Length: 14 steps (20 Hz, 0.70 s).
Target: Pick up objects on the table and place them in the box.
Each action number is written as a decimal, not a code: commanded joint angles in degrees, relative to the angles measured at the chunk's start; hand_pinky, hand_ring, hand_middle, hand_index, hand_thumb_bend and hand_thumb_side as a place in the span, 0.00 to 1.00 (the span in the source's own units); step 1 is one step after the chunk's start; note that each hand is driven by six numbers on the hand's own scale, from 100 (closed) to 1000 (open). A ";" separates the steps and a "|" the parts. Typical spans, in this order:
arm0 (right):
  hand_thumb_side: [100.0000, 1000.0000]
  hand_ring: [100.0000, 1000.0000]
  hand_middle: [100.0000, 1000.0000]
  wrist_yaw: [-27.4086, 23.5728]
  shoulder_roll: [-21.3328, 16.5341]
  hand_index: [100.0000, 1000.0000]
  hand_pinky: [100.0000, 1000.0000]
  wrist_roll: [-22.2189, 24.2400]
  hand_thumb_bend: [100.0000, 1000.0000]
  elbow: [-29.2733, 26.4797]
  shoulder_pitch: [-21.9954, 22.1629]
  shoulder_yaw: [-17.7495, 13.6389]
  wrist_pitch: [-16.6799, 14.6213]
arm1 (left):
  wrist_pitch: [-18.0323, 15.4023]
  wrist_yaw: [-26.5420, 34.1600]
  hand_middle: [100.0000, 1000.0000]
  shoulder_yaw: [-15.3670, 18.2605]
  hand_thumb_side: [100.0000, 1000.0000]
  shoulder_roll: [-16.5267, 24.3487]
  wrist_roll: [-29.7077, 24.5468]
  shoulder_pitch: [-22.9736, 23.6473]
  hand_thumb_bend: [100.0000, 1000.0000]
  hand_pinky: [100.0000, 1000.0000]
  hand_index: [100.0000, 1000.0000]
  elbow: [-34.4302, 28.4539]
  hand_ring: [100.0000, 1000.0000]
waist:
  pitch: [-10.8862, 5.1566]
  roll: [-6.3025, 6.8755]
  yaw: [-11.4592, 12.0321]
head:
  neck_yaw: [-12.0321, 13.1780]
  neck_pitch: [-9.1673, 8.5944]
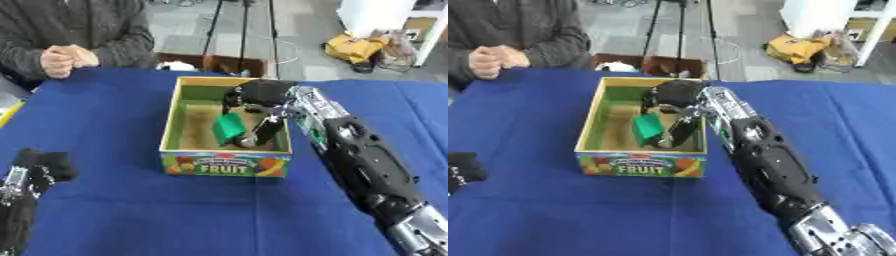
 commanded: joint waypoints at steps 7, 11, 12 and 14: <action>0.41 0.76 0.78 -4.42 -2.38 0.84 0.70 -1.80 0.36 -4.30 -0.77 -0.75 0.65 | -0.04 0.09 0.50 0.40 0.97 0.61 0.25 -0.25 0.36 0.63 0.66 -0.91 0.54 | -1.22 0.37 -1.11 | 0.81 -0.09; 0.38 0.66 0.70 -19.31 -5.40 0.77 0.65 -5.29 0.24 -9.06 1.49 -2.03 2.25 | -0.05 0.02 0.50 0.90 0.97 0.78 0.72 0.42 0.36 0.63 0.66 -0.81 0.54 | -1.83 0.85 -3.35 | 2.45 0.24; 0.40 0.65 0.70 -24.88 -6.71 0.76 0.64 -6.34 0.17 -11.19 2.76 -2.40 3.25 | -0.09 -0.01 0.50 1.11 0.97 0.92 0.91 0.65 0.36 0.63 0.66 -0.80 0.54 | -1.98 1.05 -4.23 | 2.98 0.30; 0.39 0.62 0.67 -36.19 -9.65 0.75 0.62 -7.75 0.14 -16.27 6.27 -3.01 6.16 | -0.13 -0.06 0.50 1.59 0.97 1.07 1.37 1.00 0.36 0.63 0.66 -0.78 0.54 | -2.21 1.30 -5.82 | 3.84 0.49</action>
